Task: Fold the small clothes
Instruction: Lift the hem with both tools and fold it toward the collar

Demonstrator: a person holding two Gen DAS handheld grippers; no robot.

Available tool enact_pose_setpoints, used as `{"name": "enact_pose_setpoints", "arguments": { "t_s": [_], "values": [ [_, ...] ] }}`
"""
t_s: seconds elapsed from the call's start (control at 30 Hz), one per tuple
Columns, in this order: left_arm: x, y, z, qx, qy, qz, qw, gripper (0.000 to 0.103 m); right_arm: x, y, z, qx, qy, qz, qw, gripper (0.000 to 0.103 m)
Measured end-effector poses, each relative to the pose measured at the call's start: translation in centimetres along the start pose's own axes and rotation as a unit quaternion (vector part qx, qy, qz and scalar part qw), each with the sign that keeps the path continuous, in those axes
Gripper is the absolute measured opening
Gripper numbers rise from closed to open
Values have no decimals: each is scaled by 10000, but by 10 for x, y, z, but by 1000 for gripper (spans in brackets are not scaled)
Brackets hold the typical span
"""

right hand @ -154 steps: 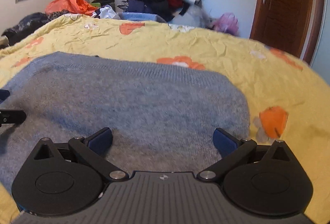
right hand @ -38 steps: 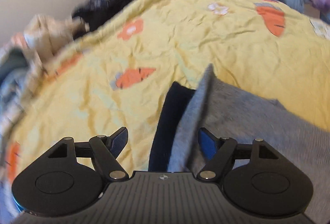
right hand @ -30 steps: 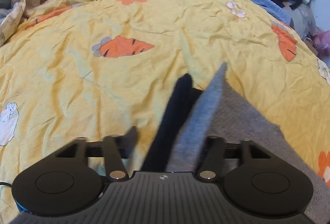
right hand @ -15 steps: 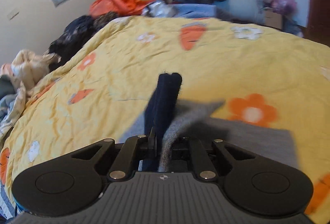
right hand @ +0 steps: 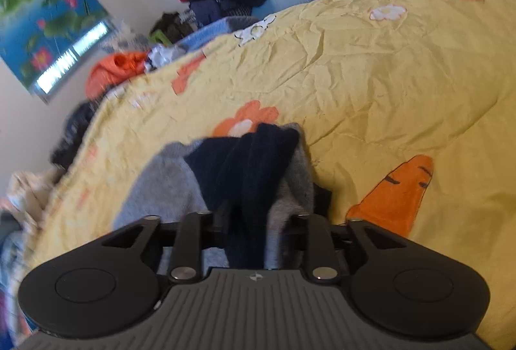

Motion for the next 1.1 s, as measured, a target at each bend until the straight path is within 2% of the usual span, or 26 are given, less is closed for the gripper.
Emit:
{"name": "enact_pose_setpoints", "arguments": {
  "t_s": [0.03,0.07,0.1,0.13,0.17,0.2,0.23,0.27,0.33,0.4,0.47,0.53,0.57,0.6,0.63,0.67,0.7,0.77,0.9,0.97,1.03,1.1],
  "values": [
    [-1,-9,-13,-330,-18,-77,9994,19,0,3,-7,128,153,110,9997,48],
    [-4,-20,-29,-637,41,-186,9978,25,-1,5,-15,214,309,177,9991,59],
    [-6,-32,-46,-833,165,-315,9959,41,-3,8,-21,185,453,197,9986,67],
    [-7,-43,-61,-905,336,-461,9943,53,-5,12,-27,10,609,179,9980,85],
    [-7,-58,-77,-825,558,-631,9930,79,-7,15,-30,-146,728,126,9972,95],
    [-4,-78,-89,-677,822,-834,9908,91,-7,22,-30,-217,762,101,9968,94],
    [0,-100,-98,-500,1041,-1068,9876,92,-8,28,-29,-210,738,176,9969,93],
    [5,-120,-102,-330,1115,-1296,9847,92,-8,34,-26,-118,689,307,9971,92],
    [15,-161,-95,-20,976,-1905,9768,91,-8,35,-18,131,562,423,9974,88],
    [23,-198,-76,-17,724,-2454,9667,90,-9,29,-9,210,413,318,9984,87],
    [30,-220,-54,-79,521,-2652,9627,90,-5,20,6,181,173,205,9995,84],
    [35,-232,-27,-127,185,-2667,9635,88,-6,14,22,39,-60,134,9999,83],
    [34,-233,-22,-168,191,-2641,9642,82,-7,10,26,6,8,6,10000,83],
    [38,-233,-19,-190,202,-2601,9652,61,-8,7,29,-2,9,-51,10000,76],
    [42,-233,-12,-410,67,-2609,9645,44,-9,4,32,-10,-21,-76,10000,65],
    [43,-234,-7,-511,-3,-2685,9619,35,-10,1,35,-50,-90,-60,9999,44],
    [47,-235,-8,-422,64,-2690,9622,28,-12,0,36,-48,-80,-28,10000,42],
    [52,-231,-16,-202,155,-2449,9692,26,-14,-8,35,-45,-20,-101,9999,36],
    [57,-218,-46,50,412,-2055,9778,25,-8,-35,30,292,141,-185,9993,35],
    [73,-234,-55,238,519,-2090,9763,25,0,-53,34,554,230,-243,9979,35],
    [77,-256,-67,534,580,-2244,9713,26,10,-67,44,748,314,-216,9965,35],
    [81,-276,-69,699,479,-2233,9711,28,22,-75,61,828,329,-99,9960,35]
  ]
}}
Point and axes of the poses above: each gripper's, at about its wrist camera, not at the fingertips, and z roughly the way its jaws point, y to its right, x to its top, the point moved 5 cm from there along z, roughly the way its jaws point, and after that the axes turned 14 degrees about -y, right-handed, at the moved point
